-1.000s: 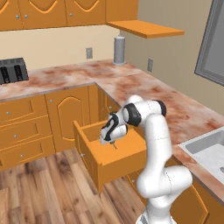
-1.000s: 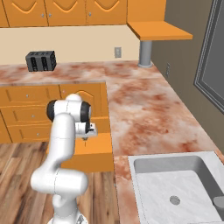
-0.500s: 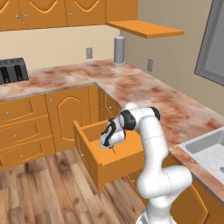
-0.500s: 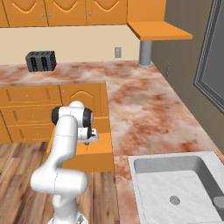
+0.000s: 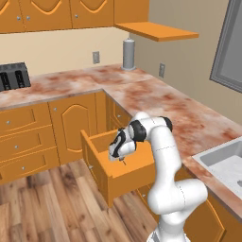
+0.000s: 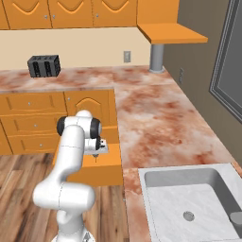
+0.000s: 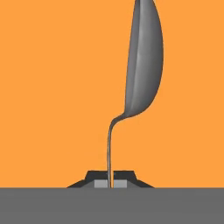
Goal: Organize the utensils by type. Pick up the wooden spoons from the counter and place them in the open cabinet. Then pick up the metallic utensils from the counter and place them in the open drawer.
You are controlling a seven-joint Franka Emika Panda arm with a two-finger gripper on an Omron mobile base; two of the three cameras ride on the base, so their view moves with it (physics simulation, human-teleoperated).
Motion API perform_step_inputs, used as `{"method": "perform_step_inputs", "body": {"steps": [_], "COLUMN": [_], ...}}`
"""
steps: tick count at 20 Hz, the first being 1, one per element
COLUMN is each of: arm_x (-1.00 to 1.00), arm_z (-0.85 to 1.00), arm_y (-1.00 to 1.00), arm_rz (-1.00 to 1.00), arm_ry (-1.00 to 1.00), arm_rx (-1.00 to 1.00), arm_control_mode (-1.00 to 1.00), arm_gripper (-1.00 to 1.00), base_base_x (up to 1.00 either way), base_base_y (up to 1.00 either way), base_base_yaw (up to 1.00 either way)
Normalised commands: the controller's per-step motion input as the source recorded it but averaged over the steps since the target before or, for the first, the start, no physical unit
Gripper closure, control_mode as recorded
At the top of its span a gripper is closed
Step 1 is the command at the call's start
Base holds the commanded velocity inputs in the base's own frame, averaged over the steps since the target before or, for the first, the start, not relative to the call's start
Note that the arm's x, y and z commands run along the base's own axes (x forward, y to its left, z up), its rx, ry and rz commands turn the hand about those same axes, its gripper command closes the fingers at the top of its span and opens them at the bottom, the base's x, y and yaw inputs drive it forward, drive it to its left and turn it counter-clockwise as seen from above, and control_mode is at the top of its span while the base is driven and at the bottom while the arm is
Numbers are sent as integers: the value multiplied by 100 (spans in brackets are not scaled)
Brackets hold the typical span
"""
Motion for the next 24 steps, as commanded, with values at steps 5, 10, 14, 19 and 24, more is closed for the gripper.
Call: {"method": "perform_step_inputs", "body": {"steps": [5, 10, 14, 19, 24], "arm_x": [0, -8, -38, -65, -91], "arm_z": [-12, 24, 99, 100, 100], "arm_y": [3, 0, -4, -4, -9], "arm_rz": [0, 0, -1, -2, -6], "arm_ry": [-1, -13, -18, -7, -6], "arm_rx": [0, 0, 1, 9, 17], "arm_control_mode": [-100, -100, -100, -100, -100], "arm_gripper": [-100, -100, -100, -100, -100], "base_base_x": [0, 0, 0, 0, 0], "base_base_y": [0, 0, 0, 0, 0], "base_base_yaw": [0, 0, 0, 0, 0]}}
